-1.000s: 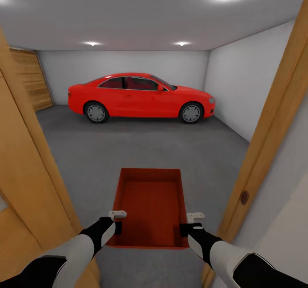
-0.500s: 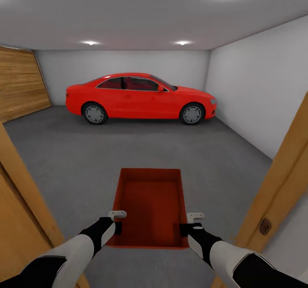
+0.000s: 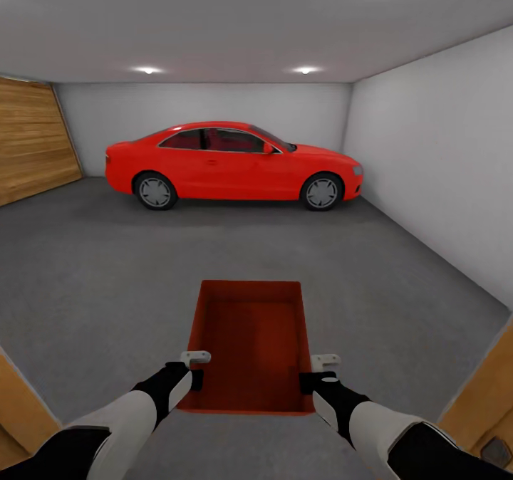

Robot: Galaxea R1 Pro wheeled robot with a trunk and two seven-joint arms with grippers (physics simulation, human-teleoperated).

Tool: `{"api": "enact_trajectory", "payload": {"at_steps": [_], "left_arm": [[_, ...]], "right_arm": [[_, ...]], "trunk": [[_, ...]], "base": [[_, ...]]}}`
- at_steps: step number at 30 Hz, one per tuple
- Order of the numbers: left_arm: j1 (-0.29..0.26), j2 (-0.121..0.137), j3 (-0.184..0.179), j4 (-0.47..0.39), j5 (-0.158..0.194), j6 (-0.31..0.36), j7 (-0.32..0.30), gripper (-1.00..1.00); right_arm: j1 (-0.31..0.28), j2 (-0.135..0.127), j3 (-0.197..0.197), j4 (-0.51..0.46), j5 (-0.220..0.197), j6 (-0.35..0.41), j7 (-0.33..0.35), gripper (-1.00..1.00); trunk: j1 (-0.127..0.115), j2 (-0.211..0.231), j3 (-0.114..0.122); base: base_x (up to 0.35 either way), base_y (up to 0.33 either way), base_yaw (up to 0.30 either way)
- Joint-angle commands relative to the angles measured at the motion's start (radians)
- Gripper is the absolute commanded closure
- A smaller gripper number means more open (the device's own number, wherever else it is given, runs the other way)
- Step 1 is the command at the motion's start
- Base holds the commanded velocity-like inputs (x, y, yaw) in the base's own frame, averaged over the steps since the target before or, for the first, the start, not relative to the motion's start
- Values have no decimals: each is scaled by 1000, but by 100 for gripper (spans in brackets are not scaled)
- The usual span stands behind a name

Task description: Move the two storage containers from the living room to the garage. In the garage, place one container on the floor and stack the other container on top of it (either order is fine).

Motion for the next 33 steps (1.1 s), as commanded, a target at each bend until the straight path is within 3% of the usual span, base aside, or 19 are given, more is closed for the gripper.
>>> {"api": "enact_trajectory", "payload": {"at_steps": [1,33], "left_arm": [[-1,20,-1,-5,-10,-9,7,100],[-1,20,1,-5,-10,-9,6,100]], "right_arm": [[0,0,16,1,-19,4,-5,100],[0,0,16,1,-19,4,-5,100]], "trunk": [[1,-2,-2],[1,-2,-2]], "base": [[322,0,0],[322,0,0]]}}
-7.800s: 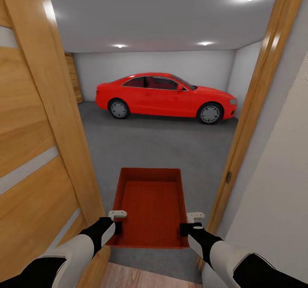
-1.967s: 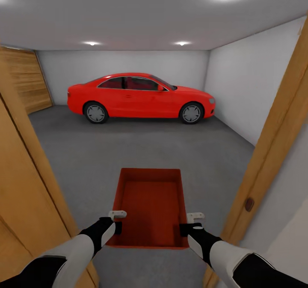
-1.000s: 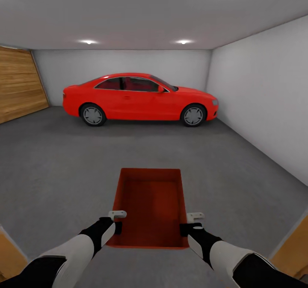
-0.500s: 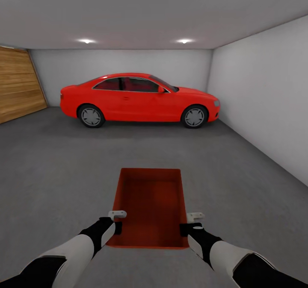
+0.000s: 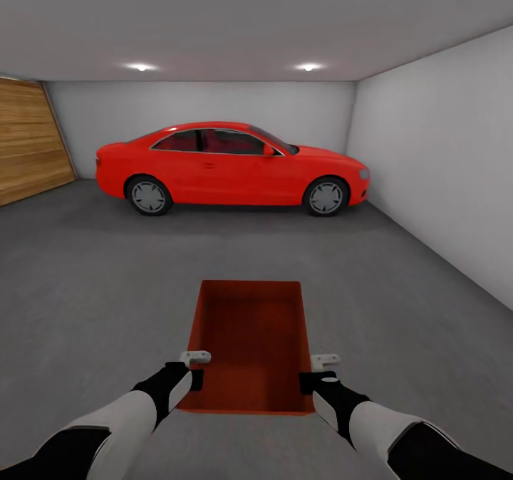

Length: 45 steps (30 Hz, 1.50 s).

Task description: Move the two storage containers from the living room to the garage. In the garage, place one container on the floor and stack the other container on top of it (either order is fine).

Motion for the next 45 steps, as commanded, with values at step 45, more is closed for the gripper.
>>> {"api": "enact_trajectory", "payload": {"at_steps": [45], "left_arm": [[-2,20,-3,-4,-9,-8,7,100]], "right_arm": [[0,0,16,2,-19,3,-5,100]], "trunk": [[1,-2,-2]], "base": [[322,0,0]]}}
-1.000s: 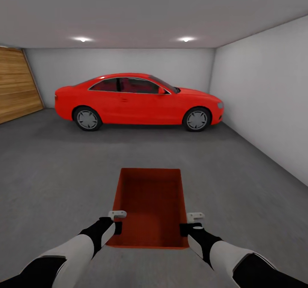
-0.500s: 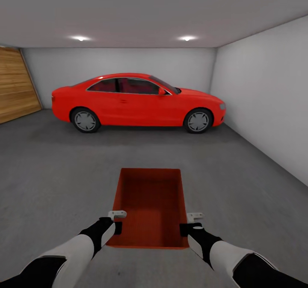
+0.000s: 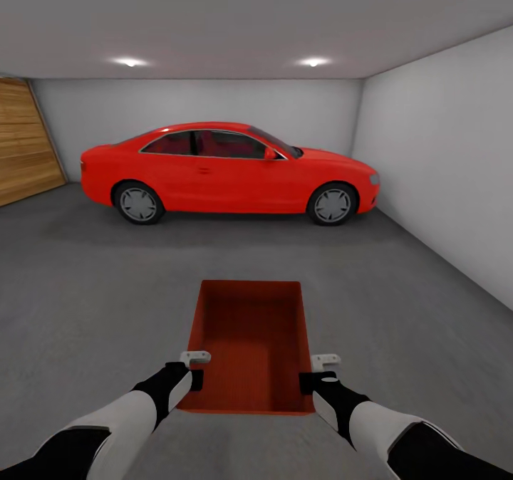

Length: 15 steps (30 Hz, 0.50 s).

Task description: Move the two storage containers from the living room to the garage. In the garage, place one container on the floor and stack the other container on top of it (either order is fine).

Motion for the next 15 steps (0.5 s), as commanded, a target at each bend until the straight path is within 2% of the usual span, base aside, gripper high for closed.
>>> {"api": "enact_trajectory", "payload": {"at_steps": [1,15], "left_arm": [[-1,19,-2,-5,-9,-7,7,100],[-1,19,-2,-5,-10,-7,7,100]], "right_arm": [[0,0,16,1,-19,5,-5,100],[0,-1,16,1,-19,4,-5,100]], "trunk": [[1,-2,-2],[1,-2,-2]], "base": [[322,0,0],[322,0,0]]}}
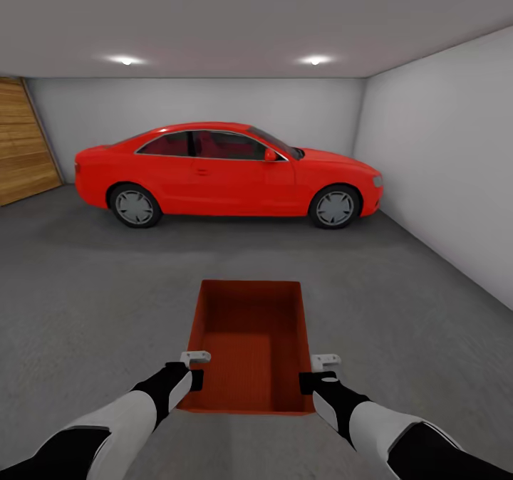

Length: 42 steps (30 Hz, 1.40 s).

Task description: Move the two storage containers from the living room to the garage. In the garage, place one container on the floor and stack the other container on top of it (either order is fine).

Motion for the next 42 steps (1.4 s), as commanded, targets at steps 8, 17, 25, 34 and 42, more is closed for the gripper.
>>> {"api": "enact_trajectory", "payload": {"at_steps": [8,17,25,34,42], "left_arm": [[-1,20,-3,-6,-9,-6,7,100],[-1,20,-4,-6,-9,-6,7,100],[-1,20,-5,-6,-9,-6,7,100],[-1,20,-5,-5,-9,-6,7,100],[-1,20,-5,-5,-9,-7,7,100]], "right_arm": [[0,0,15,1,-19,4,-5,100],[0,-2,15,1,-19,3,-5,100],[0,0,15,1,-19,4,-5,100],[0,0,15,1,-19,4,-5,100],[0,1,15,1,-19,4,-5,100]], "trunk": [[1,-2,-2],[1,-2,-2],[1,-2,-2],[1,-2,-2],[1,-2,-2]], "base": [[322,0,0],[322,0,-20],[322,0,-248],[322,0,-281],[322,0,-282]]}}
